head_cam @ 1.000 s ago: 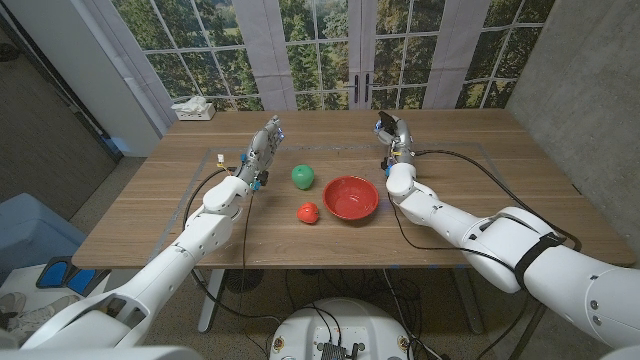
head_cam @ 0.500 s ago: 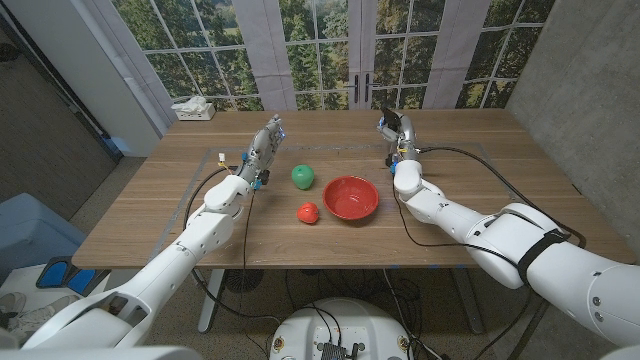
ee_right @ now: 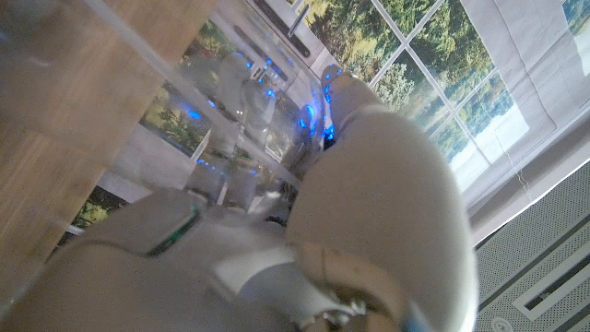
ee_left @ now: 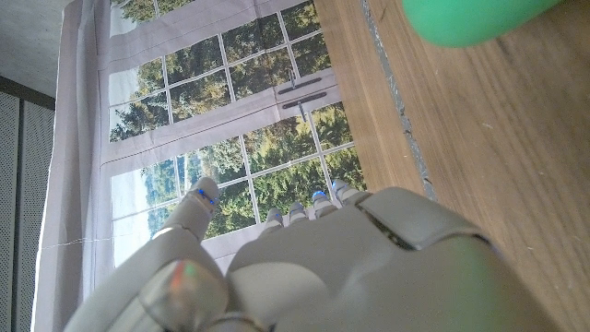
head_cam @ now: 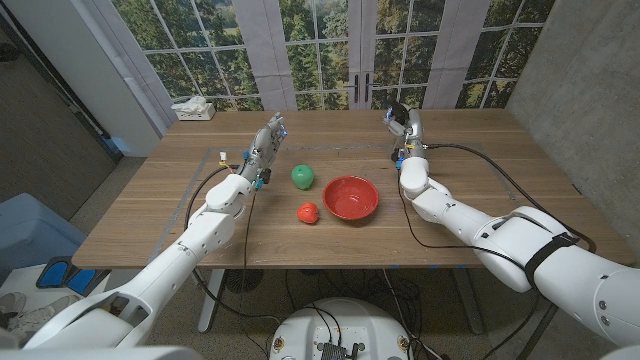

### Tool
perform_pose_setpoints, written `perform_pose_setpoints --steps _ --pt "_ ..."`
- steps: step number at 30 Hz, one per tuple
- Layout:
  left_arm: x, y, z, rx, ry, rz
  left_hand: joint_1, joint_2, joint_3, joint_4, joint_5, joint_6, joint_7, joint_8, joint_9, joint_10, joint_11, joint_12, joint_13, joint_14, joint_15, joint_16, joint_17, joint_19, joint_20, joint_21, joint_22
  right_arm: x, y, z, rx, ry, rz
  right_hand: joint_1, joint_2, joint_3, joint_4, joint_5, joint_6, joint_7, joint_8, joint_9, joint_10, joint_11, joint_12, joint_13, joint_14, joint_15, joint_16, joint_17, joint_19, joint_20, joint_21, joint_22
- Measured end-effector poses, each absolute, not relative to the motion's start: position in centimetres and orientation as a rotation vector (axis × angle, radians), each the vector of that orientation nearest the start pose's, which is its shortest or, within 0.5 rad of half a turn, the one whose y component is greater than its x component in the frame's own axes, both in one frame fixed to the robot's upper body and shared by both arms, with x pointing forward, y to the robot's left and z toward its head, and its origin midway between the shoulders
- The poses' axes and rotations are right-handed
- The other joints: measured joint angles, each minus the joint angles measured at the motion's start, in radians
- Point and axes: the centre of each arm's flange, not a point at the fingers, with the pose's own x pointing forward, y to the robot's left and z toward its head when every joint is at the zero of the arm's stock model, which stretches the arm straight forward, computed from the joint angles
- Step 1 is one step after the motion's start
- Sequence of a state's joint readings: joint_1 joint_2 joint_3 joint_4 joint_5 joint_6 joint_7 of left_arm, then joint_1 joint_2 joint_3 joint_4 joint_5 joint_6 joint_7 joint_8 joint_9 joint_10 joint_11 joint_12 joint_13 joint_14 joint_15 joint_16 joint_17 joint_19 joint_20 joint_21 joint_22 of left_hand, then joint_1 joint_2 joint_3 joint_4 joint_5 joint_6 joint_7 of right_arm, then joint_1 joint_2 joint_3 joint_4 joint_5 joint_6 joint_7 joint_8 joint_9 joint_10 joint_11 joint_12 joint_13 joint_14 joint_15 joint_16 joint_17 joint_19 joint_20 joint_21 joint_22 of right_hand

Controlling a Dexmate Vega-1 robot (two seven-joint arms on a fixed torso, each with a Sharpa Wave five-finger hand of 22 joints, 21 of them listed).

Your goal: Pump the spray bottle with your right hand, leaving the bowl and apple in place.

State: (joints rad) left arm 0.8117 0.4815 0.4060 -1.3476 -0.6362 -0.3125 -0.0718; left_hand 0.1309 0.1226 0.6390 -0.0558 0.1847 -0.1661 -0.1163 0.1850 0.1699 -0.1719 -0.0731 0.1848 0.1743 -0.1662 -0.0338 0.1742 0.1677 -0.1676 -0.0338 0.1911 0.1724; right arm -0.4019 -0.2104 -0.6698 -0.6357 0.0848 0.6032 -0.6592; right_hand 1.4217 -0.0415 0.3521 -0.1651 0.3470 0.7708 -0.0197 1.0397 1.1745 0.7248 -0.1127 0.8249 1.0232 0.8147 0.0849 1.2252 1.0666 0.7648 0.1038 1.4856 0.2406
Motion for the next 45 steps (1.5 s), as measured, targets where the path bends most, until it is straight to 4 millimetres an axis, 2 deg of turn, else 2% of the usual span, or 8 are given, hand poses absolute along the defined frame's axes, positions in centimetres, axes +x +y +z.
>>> perform_pose_setpoints --steps 3,4,20,24,29,30,38,45 --pt "64.2 24.6 -0.1 -0.031 -0.670 -0.319 0.000 0.000 -0.002 -0.002 0.000 0.000 0.000 0.000 0.000 0.000 0.000 0.000 0.000 0.000 0.000 0.000 0.000 0.000 0.000 0.000 0.000 70.0 -21.1 3.9 -0.262 -0.868 -0.287 0.000 0.000 0.000 0.000 0.001 0.000 0.000 0.000 0.005 0.000 0.000 0.000 0.000 0.000 0.000 0.000 0.000 0.000 0.000 -0.004 0.001" --pt "64.1 24.6 -0.1 -0.032 -0.672 -0.320 0.000 0.000 -0.003 -0.003 0.000 0.000 0.000 0.000 0.000 0.000 0.000 0.000 0.000 0.000 0.000 0.000 0.000 0.000 0.000 0.000 0.000 69.9 -21.3 3.9 -0.261 -0.868 -0.295 0.000 0.000 0.000 0.000 0.001 0.000 0.000 0.000 0.006 0.000 0.000 0.000 0.000 0.000 0.000 0.000 0.000 0.000 0.000 -0.008 0.030" --pt "63.4 24.2 -0.3 -0.038 -0.684 -0.326 0.000 0.000 -0.004 -0.010 -0.004 0.000 0.000 0.000 0.000 0.000 0.000 0.000 0.000 0.000 0.000 0.000 0.000 0.000 0.000 0.000 0.000 68.0 -22.6 3.4 -0.251 -0.886 -0.295 0.000 0.000 -0.004 0.004 0.009 0.000 0.000 0.003 -0.001 -0.004 -0.004 0.007 0.003 0.000 0.000 0.000 0.000 0.000 0.000 -0.020 0.049" --pt "63.3 24.2 -0.4 -0.040 -0.685 -0.324 0.000 0.000 -0.003 -0.011 -0.004 0.000 0.000 0.000 0.000 0.000 0.000 0.000 0.000 0.000 0.000 0.000 0.000 0.000 0.000 0.000 0.000 67.2 -22.9 3.3 -0.243 -0.898 -0.288 0.009 0.009 -0.004 0.004 0.009 -0.012 -0.013 0.006 -0.004 -0.007 -0.007 0.007 0.006 0.000 0.000 0.000 0.000 0.000 0.000 -0.023 0.049" --pt "63.0 24.3 -0.5 -0.046 -0.687 -0.324 0.000 0.000 -0.003 -0.011 -0.004 0.000 0.000 0.000 0.000 0.000 0.000 0.000 0.000 0.000 0.000 0.000 0.000 0.000 0.000 0.000 0.000 66.6 -23.2 2.7 -0.260 -0.886 -0.284 0.009 0.009 -0.004 0.004 0.009 -0.020 -0.019 0.006 0.007 -0.007 -0.007 0.011 0.012 0.000 0.000 0.000 0.000 0.000 0.000 -0.027 0.051" --pt "63.0 24.3 -0.5 -0.047 -0.687 -0.323 0.000 0.000 -0.005 -0.013 -0.004 0.000 0.000 0.000 0.000 0.000 0.000 0.000 0.000 0.000 0.000 0.000 0.000 0.000 0.000 0.000 0.000 66.5 -23.3 2.6 -0.260 -0.887 -0.284 0.009 0.009 -0.006 0.006 0.012 -0.023 -0.016 0.006 0.007 -0.007 -0.007 0.011 0.012 0.000 0.000 0.000 0.000 0.000 0.000 -0.032 0.081" --pt "62.8 24.6 -0.7 -0.055 -0.687 -0.315 0.000 0.000 -0.007 -0.015 -0.004 0.000 0.000 0.000 0.000 0.000 0.000 0.000 0.000 0.000 0.000 0.000 0.000 0.000 0.000 0.000 0.000 65.3 -24.0 1.8 -0.264 -0.879 -0.287 0.009 0.009 -0.011 0.005 0.017 -0.030 -0.016 0.012 0.013 -0.007 -0.007 0.015 0.012 0.000 0.000 0.000 0.000 0.000 0.000 -0.036 0.082" --pt "62.5 24.8 -0.8 -0.058 -0.687 -0.311 0.000 0.000 -0.011 -0.019 -0.004 0.000 0.000 0.000 0.000 0.000 0.000 0.000 0.000 0.000 0.000 0.000 0.000 0.000 0.000 0.000 0.000 64.4 -24.4 1.2 -0.258 -0.873 -0.291 0.009 0.009 -0.016 0.009 0.024 -0.030 -0.016 0.019 0.018 -0.011 -0.003 0.015 0.011 0.000 0.000 0.000 0.000 0.000 0.000 -0.042 0.110"
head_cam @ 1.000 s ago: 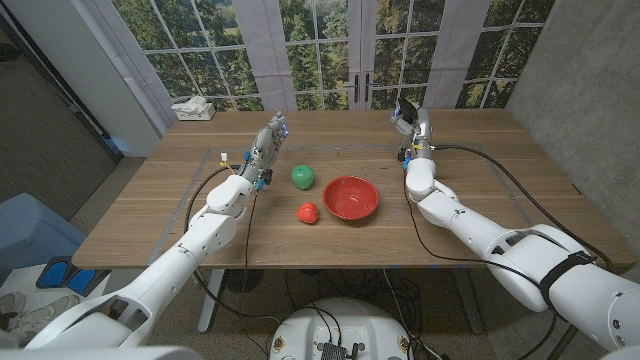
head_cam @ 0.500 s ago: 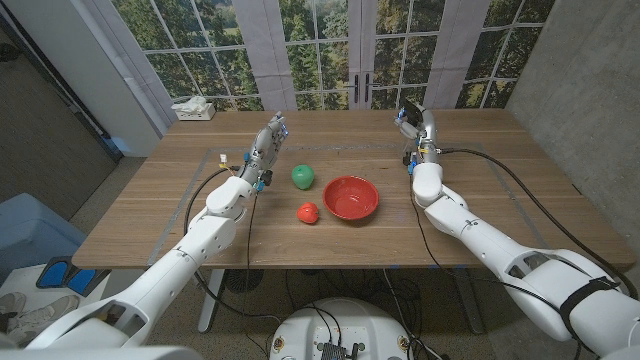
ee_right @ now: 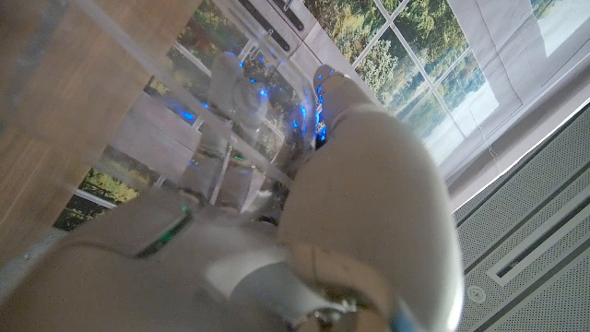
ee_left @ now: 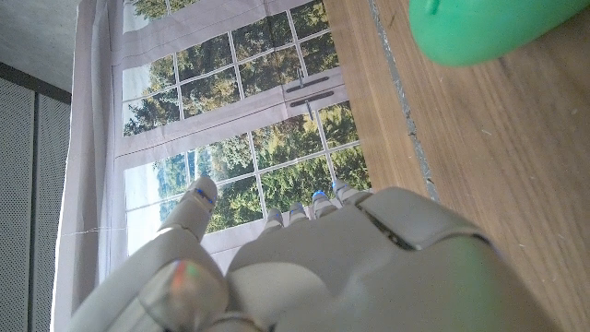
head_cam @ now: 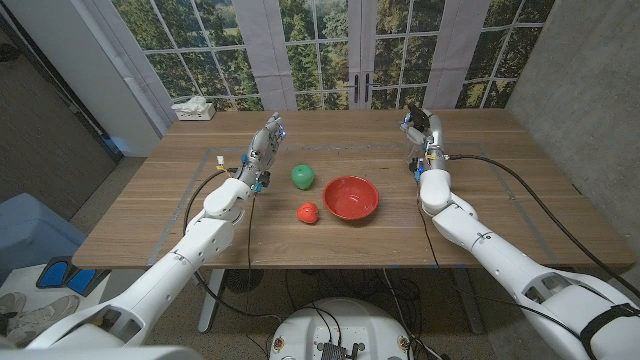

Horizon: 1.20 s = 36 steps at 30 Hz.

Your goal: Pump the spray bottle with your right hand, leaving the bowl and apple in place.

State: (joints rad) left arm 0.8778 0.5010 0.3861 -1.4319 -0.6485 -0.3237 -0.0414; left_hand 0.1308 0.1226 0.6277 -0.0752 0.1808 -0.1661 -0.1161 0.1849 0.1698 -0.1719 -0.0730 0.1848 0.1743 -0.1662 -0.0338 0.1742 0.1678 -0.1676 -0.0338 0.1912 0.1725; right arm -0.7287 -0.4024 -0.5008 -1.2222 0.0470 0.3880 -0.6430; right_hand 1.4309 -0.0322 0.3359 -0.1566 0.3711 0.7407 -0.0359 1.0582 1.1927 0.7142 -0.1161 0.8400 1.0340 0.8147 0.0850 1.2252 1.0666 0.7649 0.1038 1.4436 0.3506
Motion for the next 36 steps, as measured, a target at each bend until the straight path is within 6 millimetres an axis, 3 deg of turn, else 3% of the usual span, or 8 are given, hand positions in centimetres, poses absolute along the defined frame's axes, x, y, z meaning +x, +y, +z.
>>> perform_pose_setpoints --steps 36 --pt "61.4 25.4 -0.8 -0.055 -0.706 -0.307 0.000 0.000 -0.008 -0.008 0.000 0.000 0.000 0.000 0.000 0.000 0.000 0.000 0.000 0.000 0.000 0.000 0.000 0.000 0.000 0.000 0.000 59.5 -25.9 -1.8 -0.196 -0.888 -0.323 0.000 0.000 -0.020 -0.001 0.008 -0.011 0.000 0.026 -0.007 -0.005 -0.006 0.011 -0.006 0.000 0.000 0.000 0.000 0.000 0.000 -0.019 0.035"
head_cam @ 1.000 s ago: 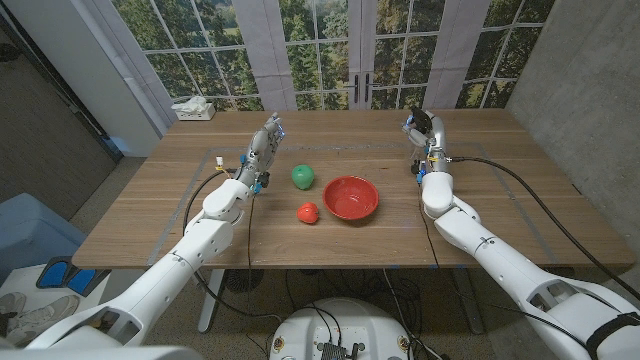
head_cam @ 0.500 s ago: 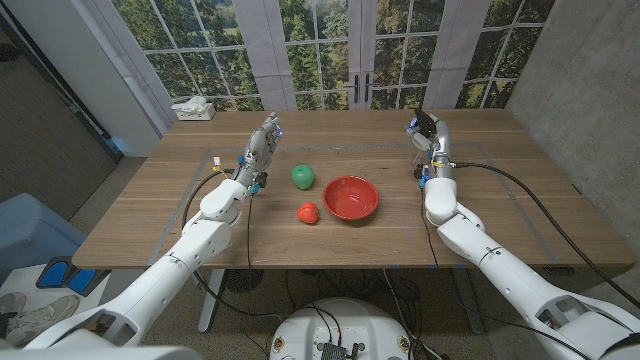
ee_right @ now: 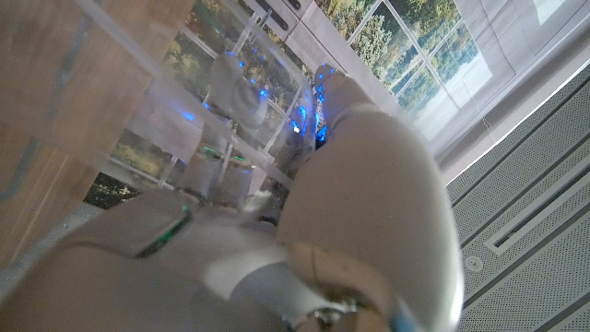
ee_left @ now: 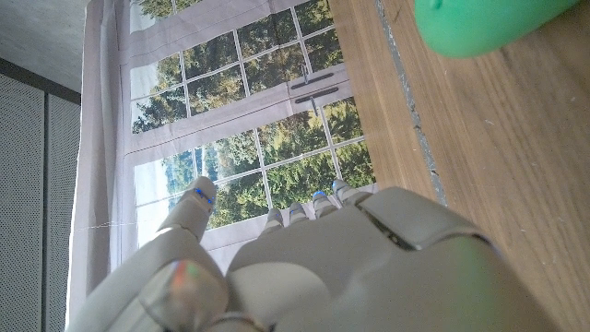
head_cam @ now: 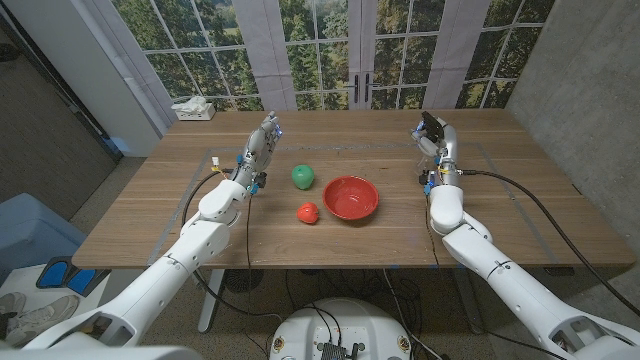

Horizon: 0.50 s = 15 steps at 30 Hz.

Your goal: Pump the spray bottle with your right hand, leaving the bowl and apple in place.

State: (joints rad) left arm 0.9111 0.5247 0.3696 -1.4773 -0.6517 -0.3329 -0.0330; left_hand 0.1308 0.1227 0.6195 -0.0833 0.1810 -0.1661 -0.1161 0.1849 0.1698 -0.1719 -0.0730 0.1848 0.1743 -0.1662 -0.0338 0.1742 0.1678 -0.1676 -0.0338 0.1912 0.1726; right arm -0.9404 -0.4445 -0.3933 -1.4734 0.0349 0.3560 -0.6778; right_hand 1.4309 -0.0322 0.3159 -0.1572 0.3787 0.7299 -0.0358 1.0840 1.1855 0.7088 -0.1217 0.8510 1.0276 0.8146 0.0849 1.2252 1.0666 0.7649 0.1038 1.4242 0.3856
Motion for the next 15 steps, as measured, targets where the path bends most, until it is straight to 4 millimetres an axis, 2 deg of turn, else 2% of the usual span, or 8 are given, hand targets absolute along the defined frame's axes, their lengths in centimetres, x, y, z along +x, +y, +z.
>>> perform_pose_setpoints --steps 9,15 --pt "61.1 25.3 -0.9 -0.052 -0.709 -0.310 0.000 0.000 -0.002 -0.001 0.000 0.000 0.000 0.000 0.000 0.000 0.000 0.000 0.000 0.000 0.000 0.000 0.000 0.000 0.000 0.000 0.000 58.1 -26.3 -2.5 -0.183 -0.899 -0.329 0.000 0.000 -0.008 0.000 0.006 -0.005 -0.006 0.015 0.002 0.000 0.000 0.004 0.003 0.000 0.000 0.000 0.000 0.000 0.000 -0.003 0.008" --pt "60.8 25.2 -0.9 -0.049 -0.715 -0.310 0.000 0.000 -0.004 -0.004 0.000 0.000 0.000 0.000 0.000 0.000 0.000 0.000 0.000 0.000 0.000 0.000 0.000 0.000 0.000 0.000 0.000 57.1 -26.6 -3.0 -0.178 -0.906 -0.329 0.000 0.000 -0.008 0.000 0.009 -0.005 -0.005 0.015 0.003 0.000 0.000 0.004 0.003 0.000 0.000 0.000 0.000 0.000 0.000 -0.007 0.012"
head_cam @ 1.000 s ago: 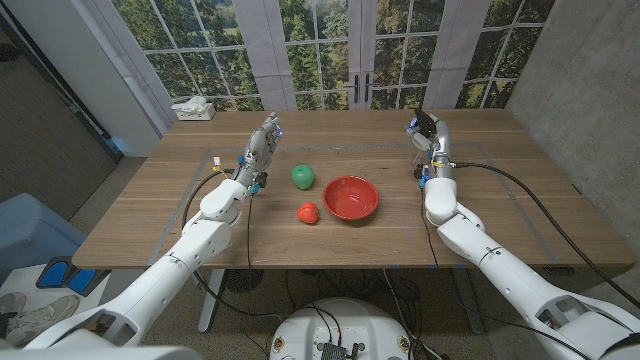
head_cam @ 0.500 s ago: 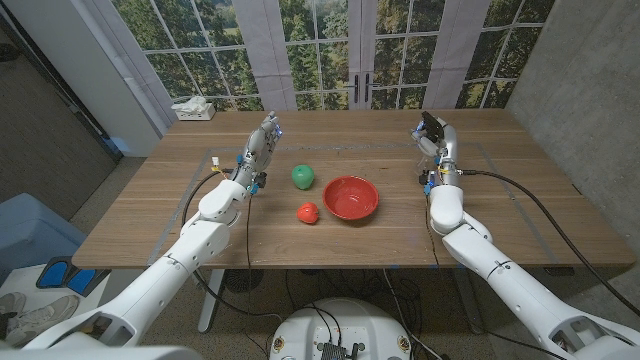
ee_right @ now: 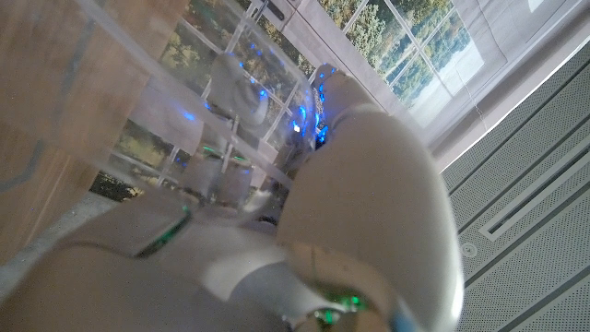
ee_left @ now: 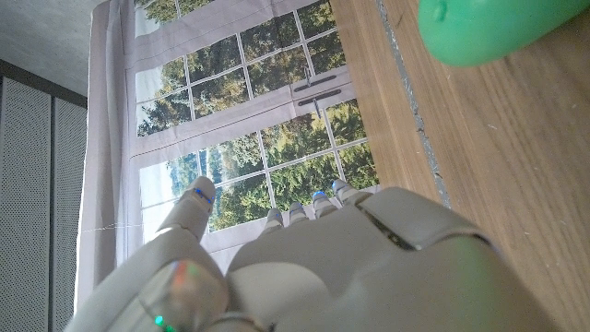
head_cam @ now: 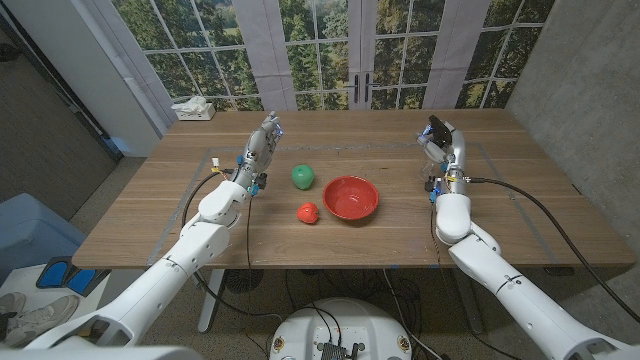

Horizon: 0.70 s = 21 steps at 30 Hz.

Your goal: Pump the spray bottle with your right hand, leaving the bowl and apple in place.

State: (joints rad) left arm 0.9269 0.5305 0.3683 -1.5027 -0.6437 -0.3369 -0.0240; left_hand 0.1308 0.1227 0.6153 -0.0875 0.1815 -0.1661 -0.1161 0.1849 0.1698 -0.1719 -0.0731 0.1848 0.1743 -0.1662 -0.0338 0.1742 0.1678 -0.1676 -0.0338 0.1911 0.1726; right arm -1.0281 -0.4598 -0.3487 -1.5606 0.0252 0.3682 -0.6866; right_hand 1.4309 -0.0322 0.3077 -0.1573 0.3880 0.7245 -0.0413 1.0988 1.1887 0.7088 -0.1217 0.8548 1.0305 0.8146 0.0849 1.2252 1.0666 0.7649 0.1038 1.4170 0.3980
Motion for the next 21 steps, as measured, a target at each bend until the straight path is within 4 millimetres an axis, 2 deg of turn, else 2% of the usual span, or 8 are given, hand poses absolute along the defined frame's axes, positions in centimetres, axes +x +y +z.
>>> perform_pose_setpoints --steps 21 --pt "60.6 25.1 -1.2 -0.056 -0.720 -0.316 0.000 0.000 -0.003 -0.003 0.000 0.000 0.000 0.000 0.000 0.000 0.000 0.000 0.000 0.000 0.000 0.000 0.000 0.000 0.000 0.000 0.000 54.1 -27.0 -4.5 -0.185 -0.913 -0.319 0.000 0.000 -0.012 -0.001 0.001 -0.009 0.002 0.011 -0.006 -0.002 0.002 0.005 -0.003 -0.002 -0.002 0.000 0.000 0.000 0.000 -0.007 0.023"
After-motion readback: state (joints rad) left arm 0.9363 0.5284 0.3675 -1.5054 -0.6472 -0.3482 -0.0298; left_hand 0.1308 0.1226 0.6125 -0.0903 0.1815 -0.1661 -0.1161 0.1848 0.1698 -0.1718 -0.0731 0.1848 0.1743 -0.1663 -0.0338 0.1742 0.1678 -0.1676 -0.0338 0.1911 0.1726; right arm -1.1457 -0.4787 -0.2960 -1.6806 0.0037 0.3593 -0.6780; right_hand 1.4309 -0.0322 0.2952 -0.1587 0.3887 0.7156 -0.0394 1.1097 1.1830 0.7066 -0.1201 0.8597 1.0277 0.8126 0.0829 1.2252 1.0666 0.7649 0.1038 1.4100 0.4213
